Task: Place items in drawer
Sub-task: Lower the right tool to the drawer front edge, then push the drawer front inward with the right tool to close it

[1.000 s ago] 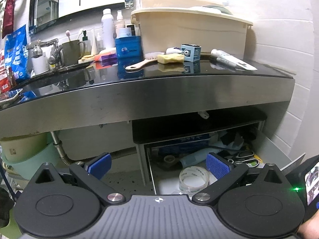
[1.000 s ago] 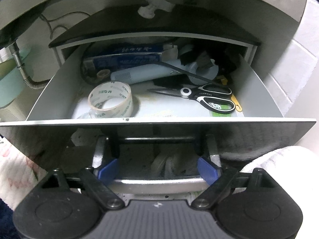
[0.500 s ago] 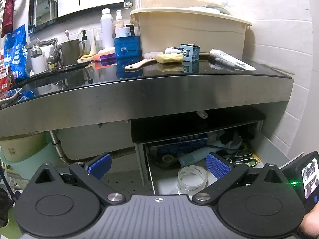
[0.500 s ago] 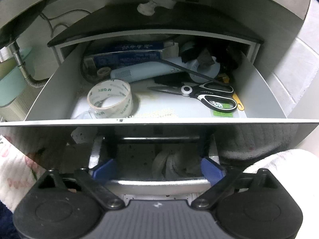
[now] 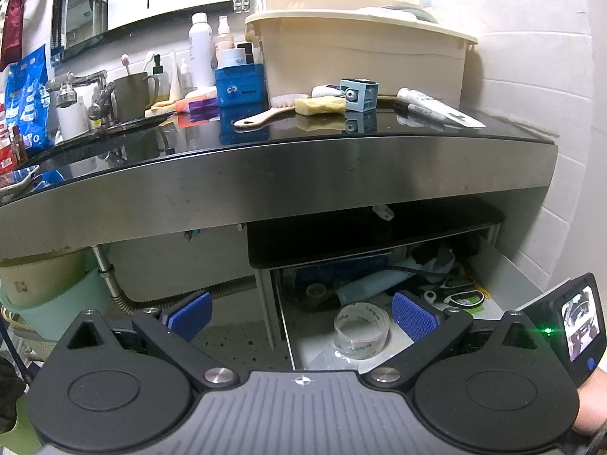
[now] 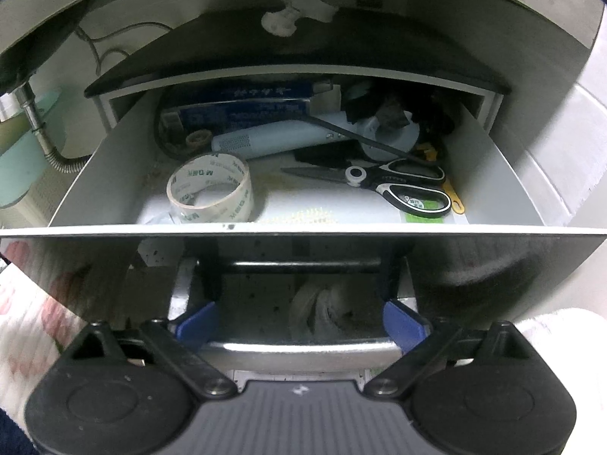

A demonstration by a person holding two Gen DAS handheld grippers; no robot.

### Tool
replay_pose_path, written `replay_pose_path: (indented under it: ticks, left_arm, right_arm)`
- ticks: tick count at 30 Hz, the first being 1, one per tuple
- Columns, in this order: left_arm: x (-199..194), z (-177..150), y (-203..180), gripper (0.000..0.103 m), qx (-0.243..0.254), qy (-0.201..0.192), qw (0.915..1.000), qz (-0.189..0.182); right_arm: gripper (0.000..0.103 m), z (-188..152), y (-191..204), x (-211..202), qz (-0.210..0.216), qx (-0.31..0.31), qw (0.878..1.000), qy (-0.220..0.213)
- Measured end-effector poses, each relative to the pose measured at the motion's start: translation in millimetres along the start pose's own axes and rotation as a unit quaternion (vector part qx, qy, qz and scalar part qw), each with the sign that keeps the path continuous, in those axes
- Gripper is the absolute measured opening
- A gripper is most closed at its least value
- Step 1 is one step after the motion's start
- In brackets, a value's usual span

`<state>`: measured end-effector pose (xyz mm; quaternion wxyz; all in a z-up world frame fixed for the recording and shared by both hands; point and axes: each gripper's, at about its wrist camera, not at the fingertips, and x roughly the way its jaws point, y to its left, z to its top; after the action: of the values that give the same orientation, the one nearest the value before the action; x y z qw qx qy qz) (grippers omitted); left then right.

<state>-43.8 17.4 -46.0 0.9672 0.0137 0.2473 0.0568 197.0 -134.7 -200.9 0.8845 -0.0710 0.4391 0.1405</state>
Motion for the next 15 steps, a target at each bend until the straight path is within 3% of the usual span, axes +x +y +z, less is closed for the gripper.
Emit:
replay_pose_path:
  ticks: [15]
  left_arm:
    - [6.2,-2.4,-2.4,0.102,0.005,0.019,0.9998,-0.008]
  right_arm:
    - [0.095,-3.8,0.3,-4.6,0.000,-0.003,1.000,-0.011]
